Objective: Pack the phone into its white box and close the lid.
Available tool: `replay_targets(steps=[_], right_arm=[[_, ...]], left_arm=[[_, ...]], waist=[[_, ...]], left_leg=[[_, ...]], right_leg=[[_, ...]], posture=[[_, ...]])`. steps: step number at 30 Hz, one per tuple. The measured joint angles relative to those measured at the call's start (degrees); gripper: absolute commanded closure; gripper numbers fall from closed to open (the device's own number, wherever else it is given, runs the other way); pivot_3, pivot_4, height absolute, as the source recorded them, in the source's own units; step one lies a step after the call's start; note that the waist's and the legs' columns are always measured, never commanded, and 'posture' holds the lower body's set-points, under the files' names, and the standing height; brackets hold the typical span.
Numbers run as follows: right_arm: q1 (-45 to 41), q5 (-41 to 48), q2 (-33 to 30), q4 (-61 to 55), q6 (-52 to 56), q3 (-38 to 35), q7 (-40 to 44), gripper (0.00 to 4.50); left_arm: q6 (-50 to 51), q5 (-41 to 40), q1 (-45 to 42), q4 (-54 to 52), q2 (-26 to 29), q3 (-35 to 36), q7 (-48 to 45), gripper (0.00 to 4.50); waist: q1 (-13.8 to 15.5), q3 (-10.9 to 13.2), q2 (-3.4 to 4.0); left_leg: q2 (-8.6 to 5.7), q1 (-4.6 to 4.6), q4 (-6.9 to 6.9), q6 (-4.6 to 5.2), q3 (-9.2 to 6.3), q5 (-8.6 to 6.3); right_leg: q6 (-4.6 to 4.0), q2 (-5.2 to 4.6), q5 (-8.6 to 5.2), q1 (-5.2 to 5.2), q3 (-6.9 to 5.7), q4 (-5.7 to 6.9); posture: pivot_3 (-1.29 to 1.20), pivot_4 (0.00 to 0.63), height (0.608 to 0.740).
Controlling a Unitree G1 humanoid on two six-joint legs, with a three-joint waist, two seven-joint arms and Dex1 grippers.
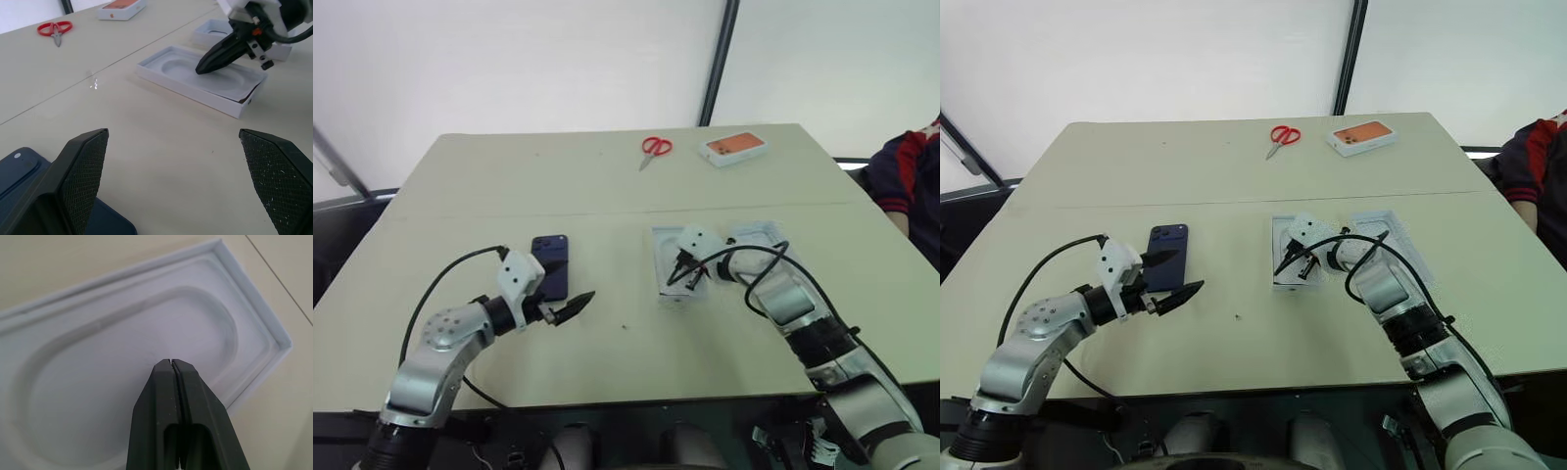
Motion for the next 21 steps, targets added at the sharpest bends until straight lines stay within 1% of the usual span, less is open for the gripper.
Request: replay_targets(steps=[4, 7, 9, 15, 16, 17, 18, 19, 21], right_arm=[[3.0, 3.1, -4.0, -9.6, 2.1, -1.6, 5.1, 4.47], [6.1, 3.7, -6.0, -13.4, 3.5, -1.3, 7.5, 4.47], [7.5, 3.6, -6.0, -14.0, 4.5, -0.2, 7.9, 4.47], [7.3, 1.8, -4.9, -13.2, 5.6, 0.8, 5.6, 4.47], [7.3, 1.5, -4.9, -13.1, 5.6, 1.0, 5.4, 4.47], [7.0, 1.3, -5.0, -13.2, 5.6, 1.1, 5.3, 4.47], [6.5, 1.0, -4.9, -13.4, 5.1, 1.0, 5.1, 4.47], [6.3, 0.9, -4.8, -13.6, 4.7, 1.1, 5.0, 4.47], [6.2, 0.8, -4.6, -13.4, 4.4, 1.5, 4.8, 4.47]], left_arm=[[0.0, -0.1, 0.1, 0.1, 0.0, 0.1, -0.3, 0.0], [0.0, -0.1, 0.3, 0.1, 0.1, 0.1, -0.9, 0.0], [0.0, -0.1, 0.3, 0.1, 0.1, 0.1, -1.2, 0.0], [0.0, -0.1, 0.2, 0.1, 0.1, 0.0, -1.5, 0.0], [0.0, -0.1, 0.2, 0.2, 0.1, 0.0, -1.5, 0.0], [0.0, -0.1, 0.0, 0.0, 0.1, 0.1, -1.5, 0.0], [-0.1, -0.1, -0.2, 0.1, 0.1, 0.1, -1.5, 0.0], [0.0, -0.1, 0.1, 0.4, -0.1, -0.1, -1.5, 0.0], [0.0, 0.0, 0.2, 0.7, -0.2, -0.2, -1.5, 0.0]], waist=[[0.1, 0.0, -0.01], [0.1, -0.1, -0.04], [0.0, -0.1, -0.05], [0.1, -0.3, -0.06], [0.2, -0.3, -0.07], [0.2, 1.1, -0.3], [0.1, 2.4, -0.05], [0.0, 2.9, 0.08], [0.1, 2.9, 0.09]], left_leg=[[0.03, 0.04, 0.02, 0.14, -0.03, -0.08], [0.03, 0.07, 0.04, 0.18, -0.03, -0.1], [0.02, 0.08, 0.04, 0.18, -0.02, -0.1], [0.02, 0.09, 0.04, 0.18, -0.04, -0.1], [0.02, 0.09, 0.04, 0.18, -0.05, -0.1], [0.02, 0.3, 0.1, 0.28, -0.04, -0.17], [0.16, 0.86, -0.02, 0.37, -0.06, -0.23], [0.16, 1.0, -0.07, 0.37, -0.1, -0.23], [0.15, 1.12, -0.02, 0.55, -0.14, -0.33]], right_leg=[[0.01, 0.0, 0.0, 0.07, -0.02, -0.01], [0.01, 0.0, -0.01, 0.13, -0.02, -0.03], [0.01, 0.01, -0.01, 0.12, -0.02, -0.02], [0.01, 0.02, -0.01, 0.15, -0.02, -0.03], [0.01, 0.01, -0.01, 0.16, -0.02, -0.04], [-0.01, 0.02, -0.02, 0.35, -0.04, -0.18], [-0.22, 0.03, -0.06, 1.12, -0.12, -0.45], [-0.31, 0.06, -0.08, 1.26, -0.14, -0.56], [-0.06, 0.04, -0.06, 1.42, -0.14, -0.6]], posture=[[0.0, 0.0, 0.74], [0.0, 0.0, 0.74], [0.0, 0.0, 0.74], [0.0, 0.0, 0.74], [0.0, 0.15, 0.74], [0.0, 0.15, 0.74], [0.0, 0.15, 0.74], [0.0, 0.15, 0.74], [0.0, 0.15, 0.74]])
